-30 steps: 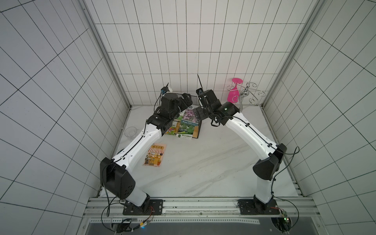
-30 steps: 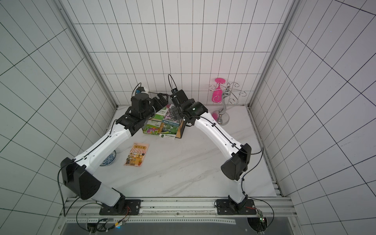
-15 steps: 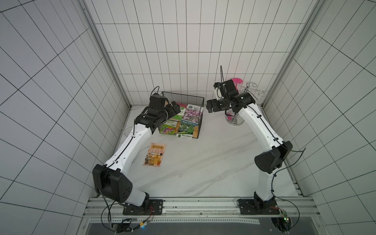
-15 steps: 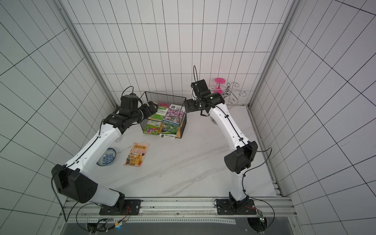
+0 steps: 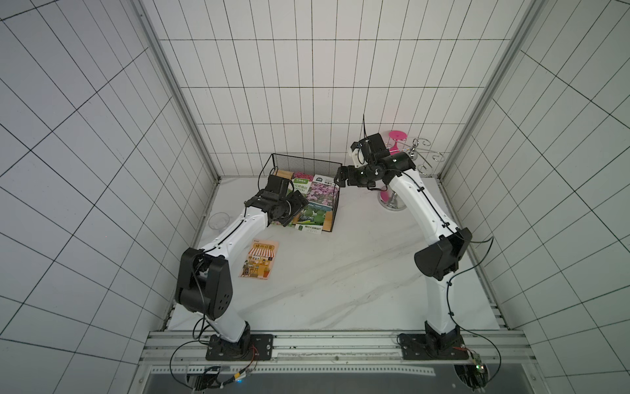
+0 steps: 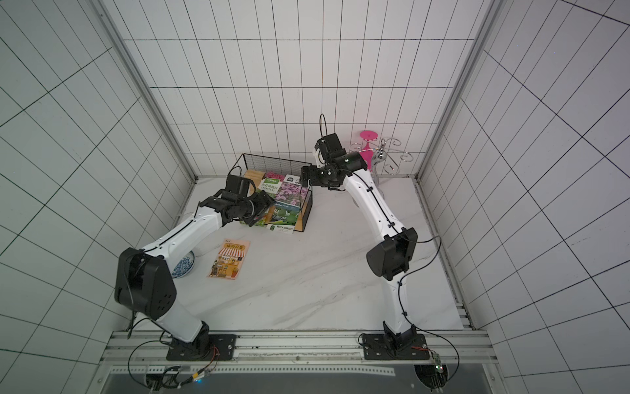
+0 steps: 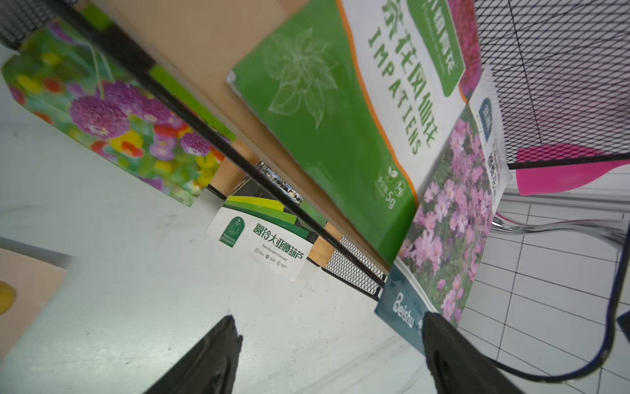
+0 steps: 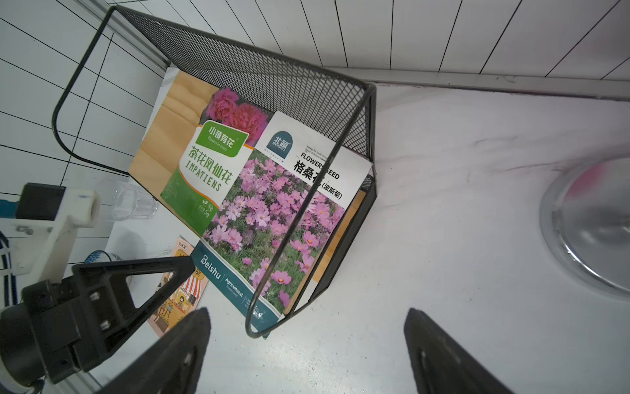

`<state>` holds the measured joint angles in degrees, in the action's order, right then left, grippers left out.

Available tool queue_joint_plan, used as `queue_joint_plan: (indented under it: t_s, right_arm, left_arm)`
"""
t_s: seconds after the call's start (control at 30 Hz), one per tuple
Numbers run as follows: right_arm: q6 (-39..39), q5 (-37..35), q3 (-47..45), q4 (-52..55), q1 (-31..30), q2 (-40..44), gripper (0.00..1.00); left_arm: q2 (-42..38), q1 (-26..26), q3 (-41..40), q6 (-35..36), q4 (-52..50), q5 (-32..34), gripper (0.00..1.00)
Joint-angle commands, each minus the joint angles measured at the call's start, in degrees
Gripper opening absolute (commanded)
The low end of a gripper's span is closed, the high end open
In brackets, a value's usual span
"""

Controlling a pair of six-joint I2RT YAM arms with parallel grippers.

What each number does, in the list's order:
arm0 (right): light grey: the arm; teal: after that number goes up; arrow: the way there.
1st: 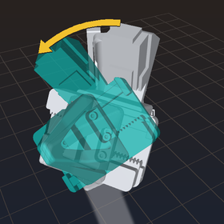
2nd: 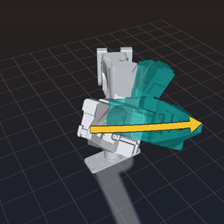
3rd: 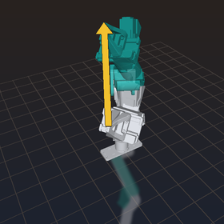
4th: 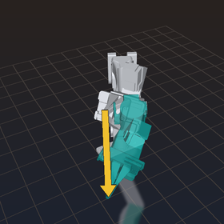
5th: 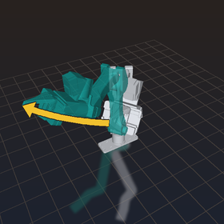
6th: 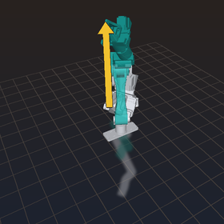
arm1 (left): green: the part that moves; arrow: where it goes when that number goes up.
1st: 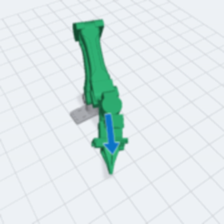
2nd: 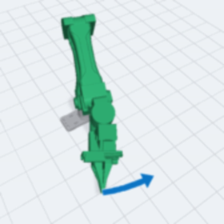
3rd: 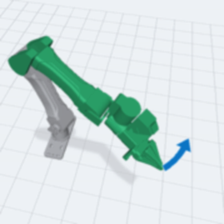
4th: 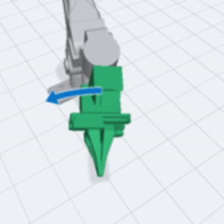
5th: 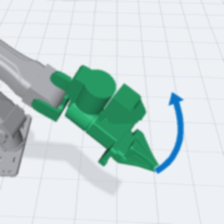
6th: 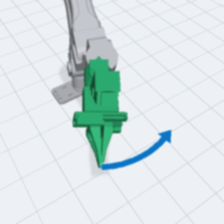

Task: Take the seed bag off the shelf
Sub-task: Pick up the seed packet from the shelf.

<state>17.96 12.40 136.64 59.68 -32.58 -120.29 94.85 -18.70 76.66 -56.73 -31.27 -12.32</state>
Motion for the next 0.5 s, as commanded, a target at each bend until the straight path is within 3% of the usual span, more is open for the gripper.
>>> queue_joint_plan:
  t_s: [0.0, 0.2, 0.4, 0.47]
  right_arm:
    - [2.99, 1.10, 2.97, 0.11, 0.44, -1.24, 0.94]
    - [6.05, 3.20, 3.99, -1.05, 0.39, -2.79, 1.00]
    - [7.71, 2.54, 4.38, -2.11, 0.15, -3.16, 0.96]
    - [7.56, 2.53, 4.34, -2.01, 0.08, -3.11, 0.95]
  left_arm:
    - [1.50, -0.37, -0.31, -4.50, 7.97, -1.19, 0.80]
    - [4.00, -1.63, 2.03, -5.41, 10.04, 1.10, 0.79]
    - [5.58, -2.19, 1.41, -7.23, 13.96, 1.49, 0.61]
    - [5.61, -2.14, 1.46, -7.26, 14.35, 1.92, 0.59]
